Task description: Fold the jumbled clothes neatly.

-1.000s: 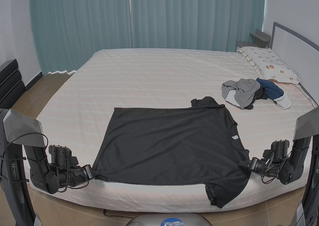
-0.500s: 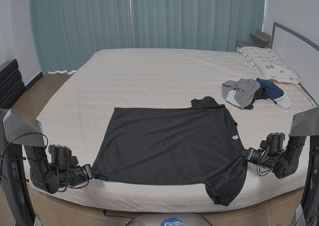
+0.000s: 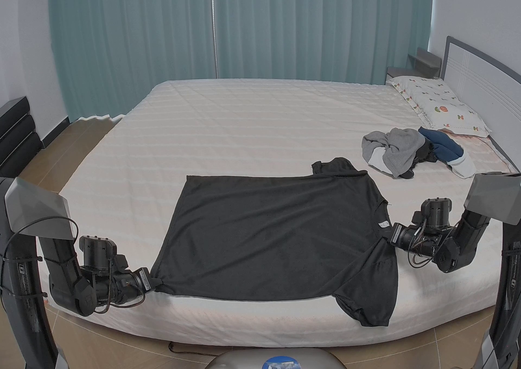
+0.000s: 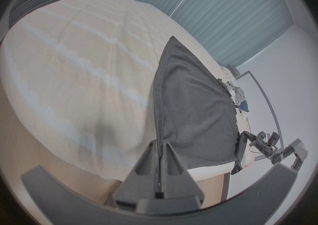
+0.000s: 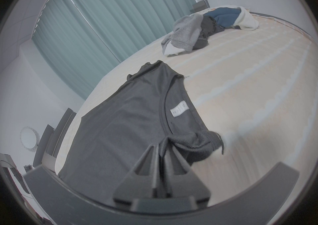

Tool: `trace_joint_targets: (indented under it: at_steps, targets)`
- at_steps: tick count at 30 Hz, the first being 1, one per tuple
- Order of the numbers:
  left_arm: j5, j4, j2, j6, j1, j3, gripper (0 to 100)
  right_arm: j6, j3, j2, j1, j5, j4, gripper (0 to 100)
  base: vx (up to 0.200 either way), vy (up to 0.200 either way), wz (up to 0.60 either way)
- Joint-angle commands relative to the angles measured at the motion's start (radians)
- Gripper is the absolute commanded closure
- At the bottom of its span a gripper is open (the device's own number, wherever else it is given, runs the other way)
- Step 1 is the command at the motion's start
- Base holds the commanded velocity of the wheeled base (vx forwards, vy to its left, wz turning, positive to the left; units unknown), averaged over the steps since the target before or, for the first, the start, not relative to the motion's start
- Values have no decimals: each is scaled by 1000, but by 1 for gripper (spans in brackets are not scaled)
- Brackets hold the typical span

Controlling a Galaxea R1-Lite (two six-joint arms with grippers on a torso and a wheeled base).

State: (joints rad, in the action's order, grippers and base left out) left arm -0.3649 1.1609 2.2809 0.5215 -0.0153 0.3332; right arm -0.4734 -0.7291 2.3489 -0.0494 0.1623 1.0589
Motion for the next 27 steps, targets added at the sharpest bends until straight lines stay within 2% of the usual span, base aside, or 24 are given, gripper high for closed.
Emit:
trace_joint_targets:
  at_steps: [1,4,9,12,13,14,16,17,19,20,25,27]
  targets:
    - [0,0,0,0,0,0,100,-1,-75,36,-9,-23,-20,0,0,0,0]
    - [0,0,0,0,0,0,100,-1,-67,46,-9,-33,-8,0,0,0,0]
    - [0,0,0,0,0,0,100,-4,1,-14,22,-14,-10,0,0,0,0]
    - [0,0,0,0,0,1,100,-2,62,-62,55,43,-2,0,0,0,0]
    - [0,0,0,0,0,1,100,-2,62,-62,55,43,-2,0,0,0,0]
    - [-2,0,0,0,0,1,100,-2,109,-103,82,100,4,0,0,0,0]
    - [-2,0,0,0,0,1,100,2,148,-128,95,138,3,0,0,0,0]
    - [-2,0,0,0,0,1,100,13,208,-154,105,194,1,0,0,0,0]
    - [-2,0,0,0,0,1,100,24,261,-165,106,236,1,0,0,0,0]
    - [-2,0,0,0,0,1,100,24,261,-165,106,236,1,0,0,0,0]
    - [-2,0,-1,0,0,0,100,165,375,-128,105,270,4,0,0,0,0]
    - [-2,0,-1,0,0,1,100,183,390,-115,98,290,6,0,0,0,0]
